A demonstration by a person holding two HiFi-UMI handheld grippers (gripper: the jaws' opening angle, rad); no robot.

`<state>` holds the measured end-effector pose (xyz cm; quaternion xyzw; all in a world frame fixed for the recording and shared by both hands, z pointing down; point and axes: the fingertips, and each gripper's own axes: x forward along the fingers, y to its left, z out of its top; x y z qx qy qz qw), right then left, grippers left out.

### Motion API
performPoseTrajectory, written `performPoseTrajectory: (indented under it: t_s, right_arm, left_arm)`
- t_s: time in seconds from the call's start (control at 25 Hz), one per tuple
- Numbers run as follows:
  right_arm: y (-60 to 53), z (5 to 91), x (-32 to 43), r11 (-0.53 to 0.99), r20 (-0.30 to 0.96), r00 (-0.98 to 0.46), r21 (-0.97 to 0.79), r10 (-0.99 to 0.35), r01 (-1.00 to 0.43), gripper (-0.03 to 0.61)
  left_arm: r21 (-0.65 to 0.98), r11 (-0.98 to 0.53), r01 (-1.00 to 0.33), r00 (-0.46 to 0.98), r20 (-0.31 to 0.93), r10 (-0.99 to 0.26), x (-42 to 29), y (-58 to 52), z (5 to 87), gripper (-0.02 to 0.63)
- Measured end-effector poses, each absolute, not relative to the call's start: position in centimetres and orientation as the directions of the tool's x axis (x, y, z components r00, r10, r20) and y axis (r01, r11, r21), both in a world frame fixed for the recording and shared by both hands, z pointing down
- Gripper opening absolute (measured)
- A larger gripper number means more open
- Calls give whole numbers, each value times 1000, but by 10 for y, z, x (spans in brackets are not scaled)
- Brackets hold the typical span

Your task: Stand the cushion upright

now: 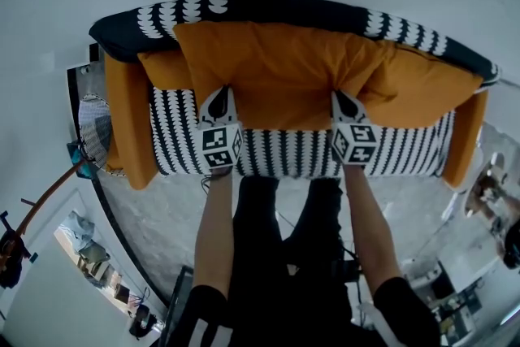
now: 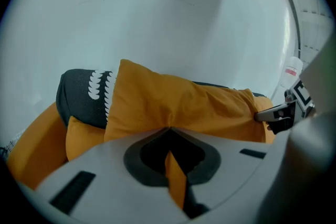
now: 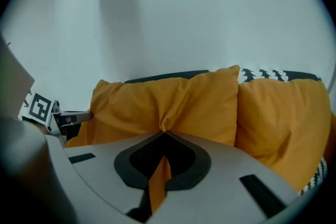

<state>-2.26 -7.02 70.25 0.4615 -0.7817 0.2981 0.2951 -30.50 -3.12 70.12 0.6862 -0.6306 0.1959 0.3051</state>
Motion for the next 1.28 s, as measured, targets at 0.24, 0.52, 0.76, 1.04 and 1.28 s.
performPoseTrajectory:
  t_s: [0.24, 0.52, 0.76, 1.04, 1.28]
  right_arm:
    - [-73, 716, -22, 376, 747, -392, -204, -537, -904, -2]
    - [-70, 727, -20, 363, 757, -384, -207, -529, -908, 11]
    - [-65, 725, -17, 354, 748, -397, -229, -532, -907, 60]
    - [-53, 707, -8, 330, 739, -397, -246, -544, -911, 91]
    - [-39, 677, 2, 328, 737, -402, -254, -543, -910, 91]
  left_arm:
    - [170, -36, -985, 140, 655, -743, -303, -32, 713, 2]
    - [174, -31, -984, 143, 679, -720, -302, -30, 724, 7]
    - [161, 30, -986, 93, 704, -704, -312, -25, 726, 68]
    - [166, 144, -975, 19, 716, -698, -319, -1, 715, 103]
    - [164, 175, -971, -7, 711, -703, -310, 23, 686, 101]
